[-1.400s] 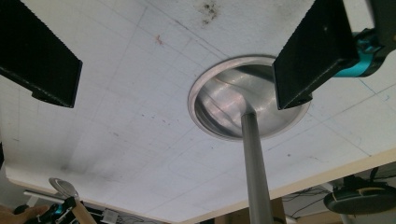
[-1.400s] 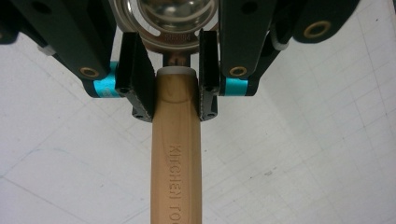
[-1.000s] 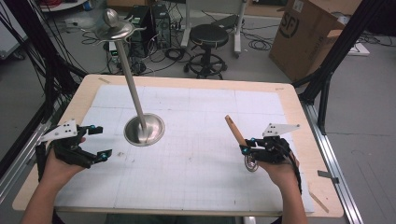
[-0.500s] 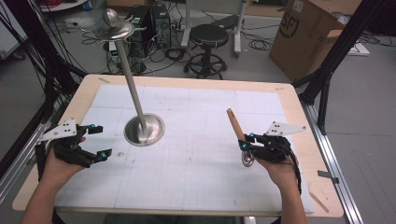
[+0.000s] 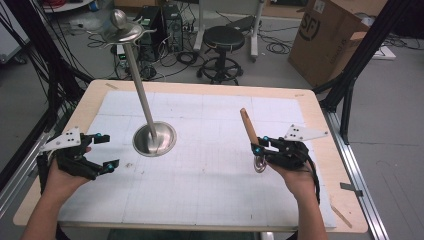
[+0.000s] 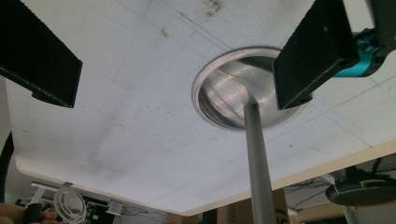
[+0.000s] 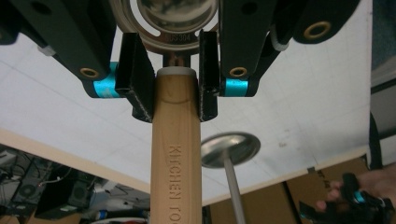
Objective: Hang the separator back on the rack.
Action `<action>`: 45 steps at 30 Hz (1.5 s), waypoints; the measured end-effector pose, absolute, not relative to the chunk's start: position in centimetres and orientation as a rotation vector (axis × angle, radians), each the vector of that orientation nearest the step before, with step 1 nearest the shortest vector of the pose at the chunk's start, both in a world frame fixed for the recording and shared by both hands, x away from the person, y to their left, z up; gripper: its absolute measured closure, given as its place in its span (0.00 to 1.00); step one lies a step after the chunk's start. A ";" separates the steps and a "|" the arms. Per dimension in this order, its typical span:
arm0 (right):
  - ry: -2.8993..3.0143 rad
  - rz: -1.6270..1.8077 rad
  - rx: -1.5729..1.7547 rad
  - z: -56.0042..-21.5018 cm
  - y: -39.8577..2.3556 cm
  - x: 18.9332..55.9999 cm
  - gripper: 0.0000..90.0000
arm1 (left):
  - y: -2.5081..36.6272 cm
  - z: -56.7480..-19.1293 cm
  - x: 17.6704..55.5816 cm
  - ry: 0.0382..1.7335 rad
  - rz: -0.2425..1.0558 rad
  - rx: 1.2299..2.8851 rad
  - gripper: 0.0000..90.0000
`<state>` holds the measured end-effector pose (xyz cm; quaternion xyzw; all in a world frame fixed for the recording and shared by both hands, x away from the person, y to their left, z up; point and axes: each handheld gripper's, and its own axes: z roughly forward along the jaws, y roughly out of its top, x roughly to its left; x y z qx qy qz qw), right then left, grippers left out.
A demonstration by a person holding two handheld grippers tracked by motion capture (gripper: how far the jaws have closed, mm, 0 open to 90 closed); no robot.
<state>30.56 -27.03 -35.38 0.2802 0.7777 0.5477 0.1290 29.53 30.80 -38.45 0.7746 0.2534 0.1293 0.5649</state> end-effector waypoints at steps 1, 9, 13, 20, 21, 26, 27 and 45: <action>2.255 1.611 0.809 -35.1 -26.9 30.7 0.76 | 30.8 -38.4 29.5 0.597 0.303 1.819 0.02; 2.277 1.627 0.738 -32.0 -24.4 32.4 0.76 | 30.8 -38.4 29.4 0.593 0.300 1.810 0.02; 2.286 1.626 0.707 -30.7 -23.4 33.2 0.76 | 30.8 -38.4 29.4 0.593 0.298 1.810 0.02; 2.298 1.654 0.661 -29.3 -22.1 34.3 0.76 | 30.9 -38.3 29.5 0.593 0.298 1.805 0.02; 2.306 1.662 0.659 -29.1 -21.9 34.4 0.76 | 30.9 -38.3 29.5 0.593 0.298 1.805 0.02; 2.311 1.687 0.634 -28.1 -21.1 35.2 0.76 | 30.7 -38.4 29.5 0.589 0.295 1.811 0.02; 2.312 1.701 0.637 -27.9 -20.9 35.3 0.76 | 30.7 -38.4 29.5 0.591 0.294 1.811 0.02; 2.353 1.725 0.528 -24.9 -17.1 37.4 0.76 | 30.7 -38.4 29.5 0.582 0.286 1.809 0.02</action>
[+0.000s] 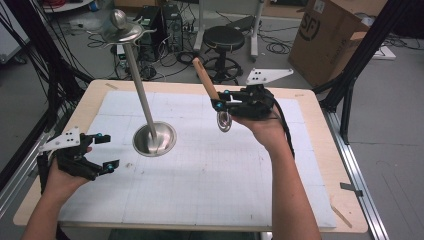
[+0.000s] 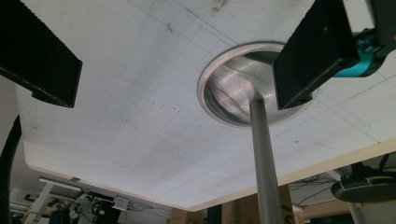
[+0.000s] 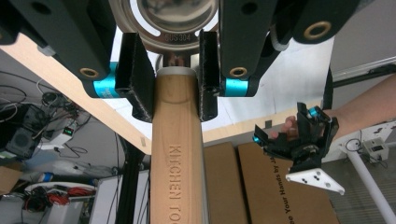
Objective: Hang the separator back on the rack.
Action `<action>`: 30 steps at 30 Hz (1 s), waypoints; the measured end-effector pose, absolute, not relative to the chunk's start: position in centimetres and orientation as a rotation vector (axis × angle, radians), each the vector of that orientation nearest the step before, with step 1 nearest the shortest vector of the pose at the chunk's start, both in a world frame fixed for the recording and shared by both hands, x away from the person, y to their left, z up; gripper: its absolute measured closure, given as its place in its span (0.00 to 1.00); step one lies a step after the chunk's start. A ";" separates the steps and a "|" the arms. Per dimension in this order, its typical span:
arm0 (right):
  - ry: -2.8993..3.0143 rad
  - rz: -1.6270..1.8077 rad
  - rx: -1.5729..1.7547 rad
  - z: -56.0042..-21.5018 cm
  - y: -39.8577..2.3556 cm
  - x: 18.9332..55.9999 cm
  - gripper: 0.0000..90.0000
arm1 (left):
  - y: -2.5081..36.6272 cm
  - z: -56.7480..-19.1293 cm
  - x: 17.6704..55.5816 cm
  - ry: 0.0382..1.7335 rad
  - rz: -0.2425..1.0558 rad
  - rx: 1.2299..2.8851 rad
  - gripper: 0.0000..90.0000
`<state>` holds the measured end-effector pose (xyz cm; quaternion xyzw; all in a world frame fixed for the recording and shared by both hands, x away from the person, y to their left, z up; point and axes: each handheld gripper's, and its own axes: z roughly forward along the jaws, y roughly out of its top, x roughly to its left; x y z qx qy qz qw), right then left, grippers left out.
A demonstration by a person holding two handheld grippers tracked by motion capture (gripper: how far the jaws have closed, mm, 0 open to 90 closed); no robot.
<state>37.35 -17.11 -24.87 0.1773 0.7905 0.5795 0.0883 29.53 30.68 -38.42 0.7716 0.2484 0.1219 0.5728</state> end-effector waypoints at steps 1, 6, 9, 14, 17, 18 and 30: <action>2.351 1.725 0.525 -24.8 -17.0 37.5 0.76 | 30.7 -38.4 29.5 0.582 0.284 1.806 0.02; 2.350 1.737 0.523 -24.4 -16.1 38.2 0.76 | 30.7 -38.4 29.5 0.581 0.281 1.803 0.02; 2.340 1.742 0.525 -24.2 -15.7 38.4 0.76 | 30.7 -38.4 29.5 0.578 0.280 1.801 0.02; 2.332 1.764 0.514 -23.7 -15.2 38.8 0.76 | 30.6 -38.3 29.5 0.569 0.280 1.804 0.02; 2.342 1.759 0.497 -23.2 -14.7 39.2 0.76 | 30.5 -38.2 29.5 0.564 0.280 1.806 0.02; 2.342 1.760 0.487 -23.0 -14.6 39.3 0.76 | 30.4 -38.2 29.5 0.564 0.279 1.804 0.02; 2.354 1.790 0.462 -21.2 -11.6 40.7 0.76 | 30.1 -38.2 29.5 0.559 0.276 1.810 0.02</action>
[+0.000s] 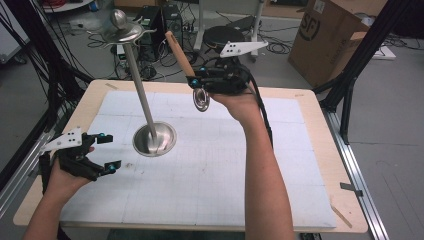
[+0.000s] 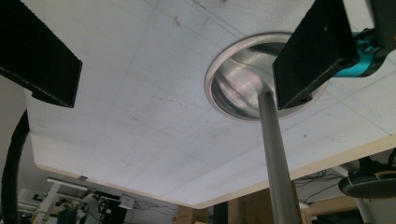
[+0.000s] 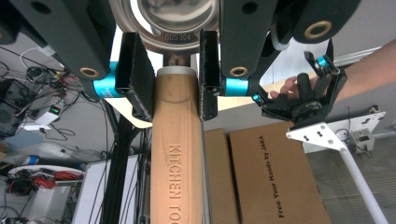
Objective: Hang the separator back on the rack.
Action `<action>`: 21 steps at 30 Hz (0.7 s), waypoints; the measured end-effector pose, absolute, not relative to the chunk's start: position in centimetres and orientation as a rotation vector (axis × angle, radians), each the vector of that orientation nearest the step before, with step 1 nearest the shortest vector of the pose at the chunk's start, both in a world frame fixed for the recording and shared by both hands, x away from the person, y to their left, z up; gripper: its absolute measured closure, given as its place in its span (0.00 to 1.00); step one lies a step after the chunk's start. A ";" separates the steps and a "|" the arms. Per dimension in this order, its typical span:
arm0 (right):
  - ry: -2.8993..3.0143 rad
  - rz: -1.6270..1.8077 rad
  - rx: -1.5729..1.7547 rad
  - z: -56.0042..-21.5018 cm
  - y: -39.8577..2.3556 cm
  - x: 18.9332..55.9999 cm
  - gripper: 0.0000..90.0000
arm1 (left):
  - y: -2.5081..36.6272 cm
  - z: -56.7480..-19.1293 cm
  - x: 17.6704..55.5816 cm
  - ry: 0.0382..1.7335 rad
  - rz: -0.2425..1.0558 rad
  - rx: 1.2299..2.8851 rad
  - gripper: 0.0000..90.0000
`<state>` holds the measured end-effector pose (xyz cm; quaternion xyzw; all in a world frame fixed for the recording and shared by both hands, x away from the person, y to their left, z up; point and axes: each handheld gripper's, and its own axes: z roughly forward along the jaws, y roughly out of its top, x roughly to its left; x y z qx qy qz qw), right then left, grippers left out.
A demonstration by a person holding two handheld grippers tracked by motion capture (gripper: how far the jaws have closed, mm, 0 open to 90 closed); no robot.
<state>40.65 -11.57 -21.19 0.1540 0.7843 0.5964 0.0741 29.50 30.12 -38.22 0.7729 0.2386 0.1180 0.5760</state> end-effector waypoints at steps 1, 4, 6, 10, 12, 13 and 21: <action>2.352 1.793 0.458 -21.1 -11.4 40.8 0.76 | 30.1 -38.2 29.5 0.556 0.276 1.811 0.02; 2.354 1.806 0.461 -20.8 -10.7 41.6 0.76 | 30.1 -38.2 29.5 0.554 0.276 1.808 0.02; 2.353 1.811 0.460 -20.8 -10.6 41.7 0.76 | 30.1 -38.2 29.5 0.555 0.277 1.806 0.02; 2.351 1.823 0.466 -20.6 -10.0 42.3 0.76 | 30.1 -38.2 29.5 0.554 0.275 1.811 0.02; 2.351 1.828 0.468 -20.6 -9.7 42.7 0.76 | 30.1 -38.2 29.5 0.554 0.274 1.810 0.02; 2.355 1.833 0.471 -20.6 -9.5 42.8 0.76 | 30.1 -38.2 29.5 0.553 0.273 1.810 0.02; 2.394 1.827 0.439 -20.8 -8.1 43.0 0.76 | 30.2 -38.2 29.6 0.555 0.274 1.809 0.02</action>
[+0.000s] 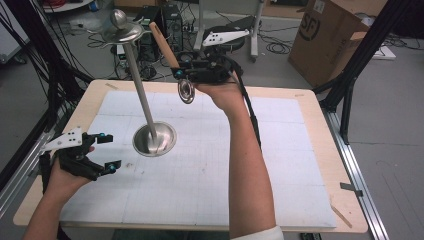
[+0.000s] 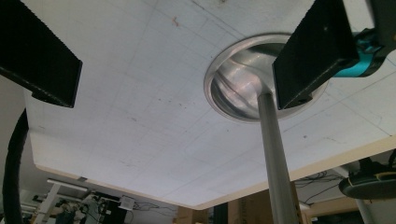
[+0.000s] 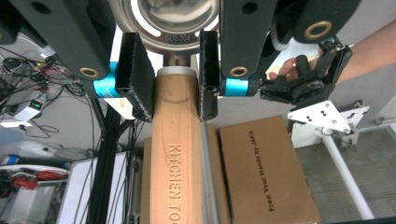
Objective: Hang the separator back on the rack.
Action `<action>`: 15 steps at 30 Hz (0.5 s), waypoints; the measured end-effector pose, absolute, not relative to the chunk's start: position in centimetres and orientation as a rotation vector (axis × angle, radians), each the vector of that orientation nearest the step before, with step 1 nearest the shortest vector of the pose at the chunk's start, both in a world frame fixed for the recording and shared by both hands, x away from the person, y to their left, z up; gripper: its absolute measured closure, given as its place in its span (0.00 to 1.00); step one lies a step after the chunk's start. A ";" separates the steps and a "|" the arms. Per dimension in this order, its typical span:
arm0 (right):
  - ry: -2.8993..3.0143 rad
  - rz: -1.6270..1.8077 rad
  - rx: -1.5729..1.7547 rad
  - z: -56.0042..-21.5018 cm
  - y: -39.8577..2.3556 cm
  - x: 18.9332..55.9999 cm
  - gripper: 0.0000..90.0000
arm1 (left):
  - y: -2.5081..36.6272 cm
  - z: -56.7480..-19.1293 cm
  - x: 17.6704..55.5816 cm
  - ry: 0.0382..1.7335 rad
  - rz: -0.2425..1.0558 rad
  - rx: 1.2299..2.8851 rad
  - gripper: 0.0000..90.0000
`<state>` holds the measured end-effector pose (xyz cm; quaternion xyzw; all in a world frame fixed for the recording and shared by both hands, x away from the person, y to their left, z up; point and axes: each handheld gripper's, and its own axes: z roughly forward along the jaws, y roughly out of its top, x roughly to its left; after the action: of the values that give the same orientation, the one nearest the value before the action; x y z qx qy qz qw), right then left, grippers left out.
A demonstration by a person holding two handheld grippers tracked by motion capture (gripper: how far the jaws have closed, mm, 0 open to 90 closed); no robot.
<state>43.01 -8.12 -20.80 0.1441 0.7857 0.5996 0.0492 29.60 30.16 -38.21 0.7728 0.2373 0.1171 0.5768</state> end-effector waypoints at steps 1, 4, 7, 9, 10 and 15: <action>2.399 1.820 0.436 -20.8 -8.0 42.9 0.76 | 30.2 -38.2 29.6 0.556 0.274 1.810 0.02; 2.402 1.829 0.424 -20.7 -7.9 42.7 0.76 | 30.1 -38.2 29.5 0.553 0.274 1.811 0.02; 2.406 1.834 0.406 -20.7 -7.7 42.5 0.76 | 30.0 -38.2 29.5 0.553 0.273 1.812 0.02; 2.411 1.829 0.400 -20.7 -7.5 42.4 0.76 | 30.0 -38.2 29.6 0.554 0.273 1.816 0.02; 2.418 1.823 0.401 -20.7 -7.4 42.4 0.76 | 30.0 -38.2 29.6 0.553 0.273 1.817 0.02; 2.435 1.805 0.397 -20.9 -6.7 42.3 0.76 | 30.1 -38.2 29.6 0.554 0.274 1.813 0.02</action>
<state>42.32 -6.68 -20.94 0.1297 0.7958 0.5900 0.0421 29.61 30.11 -38.22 0.7742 0.2364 0.1171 0.5753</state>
